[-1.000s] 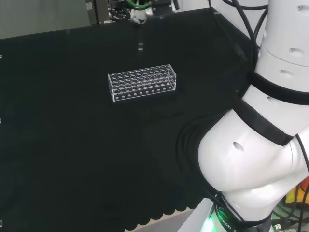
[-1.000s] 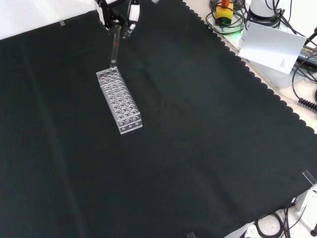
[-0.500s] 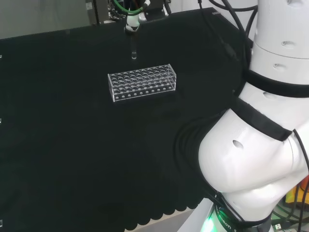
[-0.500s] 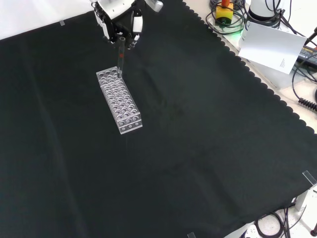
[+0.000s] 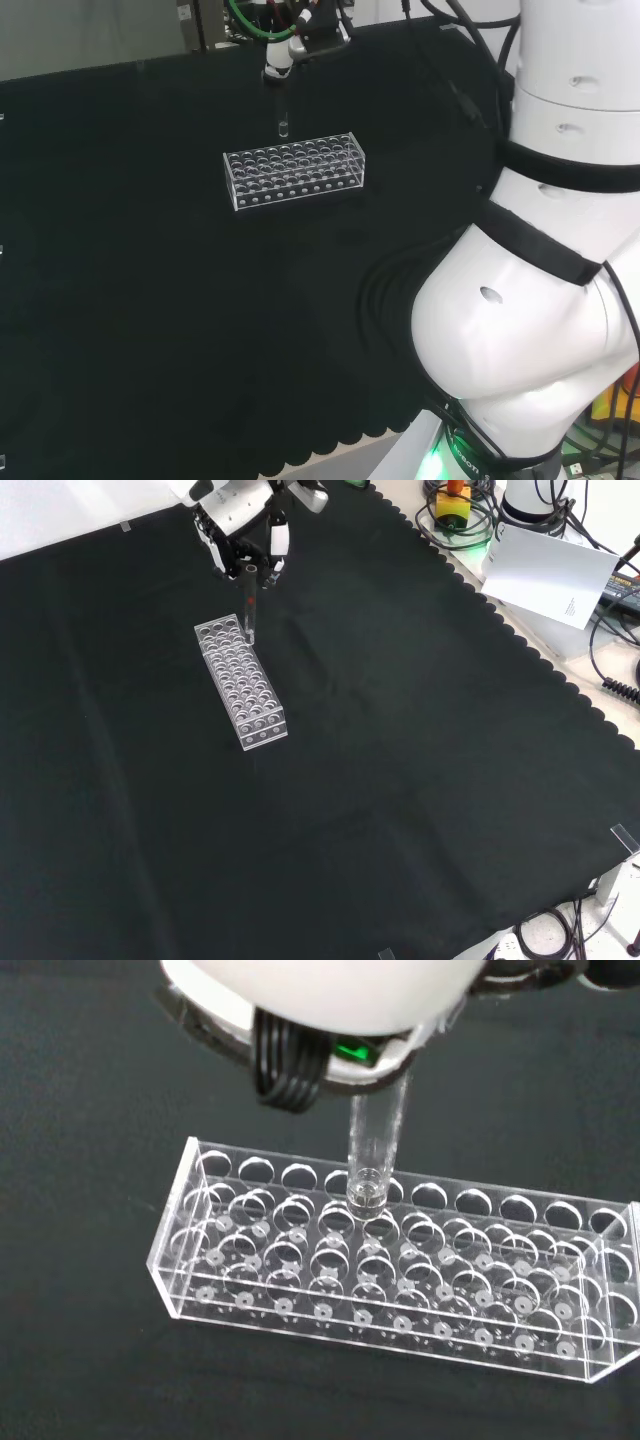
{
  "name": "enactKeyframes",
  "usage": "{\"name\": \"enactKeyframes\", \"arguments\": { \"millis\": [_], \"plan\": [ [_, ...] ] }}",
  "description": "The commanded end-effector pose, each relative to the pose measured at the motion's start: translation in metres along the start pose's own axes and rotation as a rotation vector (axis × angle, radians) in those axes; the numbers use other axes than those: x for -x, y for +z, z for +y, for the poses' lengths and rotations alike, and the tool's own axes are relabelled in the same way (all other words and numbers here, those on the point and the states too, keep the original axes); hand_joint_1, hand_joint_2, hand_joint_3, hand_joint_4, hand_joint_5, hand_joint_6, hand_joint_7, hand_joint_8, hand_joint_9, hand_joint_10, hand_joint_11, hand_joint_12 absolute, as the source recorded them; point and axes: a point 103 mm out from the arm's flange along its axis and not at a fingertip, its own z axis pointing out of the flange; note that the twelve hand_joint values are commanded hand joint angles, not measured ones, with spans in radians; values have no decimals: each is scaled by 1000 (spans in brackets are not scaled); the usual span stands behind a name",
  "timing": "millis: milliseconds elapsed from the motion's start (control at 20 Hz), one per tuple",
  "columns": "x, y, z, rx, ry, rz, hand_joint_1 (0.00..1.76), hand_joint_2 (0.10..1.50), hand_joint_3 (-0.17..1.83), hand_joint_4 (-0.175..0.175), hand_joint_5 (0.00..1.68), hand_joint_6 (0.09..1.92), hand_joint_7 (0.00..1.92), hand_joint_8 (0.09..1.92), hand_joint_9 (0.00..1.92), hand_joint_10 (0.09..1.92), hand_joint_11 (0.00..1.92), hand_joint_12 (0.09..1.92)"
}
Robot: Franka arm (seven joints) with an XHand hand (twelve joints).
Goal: Put the test tube back in the rack.
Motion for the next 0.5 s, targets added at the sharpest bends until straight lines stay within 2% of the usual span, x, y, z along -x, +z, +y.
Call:
{"name": "enactKeyframes", "arguments": {
  "millis": [50,500],
  "plan": [
    [0,9,6,-40,-3,-37,1236,607,651,-175,1452,320,1818,380,1748,291,1344,764],
    [1,23,17,-72,-1,-42,1236,606,652,-175,1453,320,1819,380,1749,291,1342,767]
  ]
}}
